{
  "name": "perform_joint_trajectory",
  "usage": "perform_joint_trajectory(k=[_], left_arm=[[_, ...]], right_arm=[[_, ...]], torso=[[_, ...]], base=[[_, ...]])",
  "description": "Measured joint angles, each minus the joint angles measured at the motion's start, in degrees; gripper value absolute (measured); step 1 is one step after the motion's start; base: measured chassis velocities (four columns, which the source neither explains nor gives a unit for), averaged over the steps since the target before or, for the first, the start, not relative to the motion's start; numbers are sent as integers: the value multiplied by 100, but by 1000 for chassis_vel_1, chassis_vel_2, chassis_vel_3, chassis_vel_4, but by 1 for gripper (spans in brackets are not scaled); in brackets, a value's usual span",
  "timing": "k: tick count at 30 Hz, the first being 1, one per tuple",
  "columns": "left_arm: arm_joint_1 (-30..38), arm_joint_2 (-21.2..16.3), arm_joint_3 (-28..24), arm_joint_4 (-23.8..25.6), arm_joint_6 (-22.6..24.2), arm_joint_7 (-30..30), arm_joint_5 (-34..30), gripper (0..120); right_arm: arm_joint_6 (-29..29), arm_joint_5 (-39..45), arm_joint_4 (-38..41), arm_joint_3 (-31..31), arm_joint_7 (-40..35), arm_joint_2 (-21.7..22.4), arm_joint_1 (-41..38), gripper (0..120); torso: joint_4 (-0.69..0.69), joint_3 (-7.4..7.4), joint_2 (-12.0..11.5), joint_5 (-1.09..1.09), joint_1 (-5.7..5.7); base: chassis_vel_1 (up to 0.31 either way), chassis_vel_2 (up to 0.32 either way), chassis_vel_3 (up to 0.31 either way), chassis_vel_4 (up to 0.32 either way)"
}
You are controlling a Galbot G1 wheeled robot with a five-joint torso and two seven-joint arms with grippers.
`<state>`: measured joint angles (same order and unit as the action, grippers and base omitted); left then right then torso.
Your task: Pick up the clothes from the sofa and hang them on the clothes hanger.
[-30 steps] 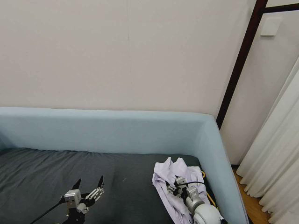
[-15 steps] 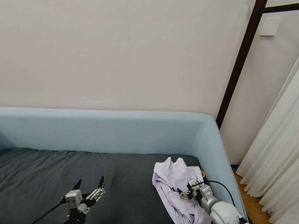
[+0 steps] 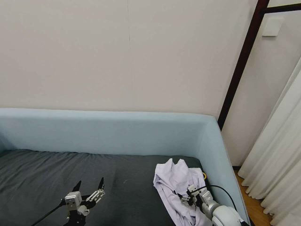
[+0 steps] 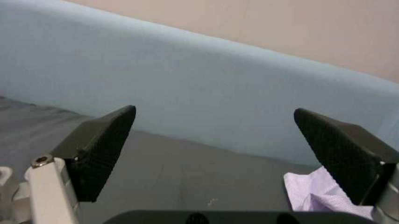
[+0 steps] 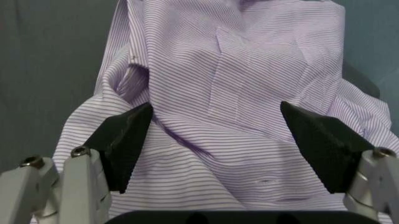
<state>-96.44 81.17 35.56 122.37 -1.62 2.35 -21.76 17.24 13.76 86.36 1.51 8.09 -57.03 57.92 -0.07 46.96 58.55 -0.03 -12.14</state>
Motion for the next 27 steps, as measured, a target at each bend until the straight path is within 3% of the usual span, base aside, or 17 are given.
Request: perform_joint_trajectory(k=[14, 21, 24, 27], left_arm=[[-10, 7, 7, -12, -5, 1, 29, 100], [-17, 13, 6, -9, -9, 1, 36, 100], [-29, 11, 27, 9, -23, 7, 36, 100], [-40, 8, 39, 19, -30, 17, 36, 100]], right_arm=[[-121, -439, -126, -72, 166, -27, 11, 85], [-72, -577, -258, -125, 46, -65, -70, 63], [50, -577, -395, -166, -120, -132, -184, 43], [45, -572, -454, -167, -83, -161, -224, 36]], torso=[[0, 0, 0, 0, 0], [0, 0, 0, 0, 0], [0, 0, 0, 0, 0], [0, 0, 0, 0, 0]], base=[[0, 0, 0, 0], [0, 0, 0, 0], [0, 0, 0, 0], [0, 0, 0, 0]])
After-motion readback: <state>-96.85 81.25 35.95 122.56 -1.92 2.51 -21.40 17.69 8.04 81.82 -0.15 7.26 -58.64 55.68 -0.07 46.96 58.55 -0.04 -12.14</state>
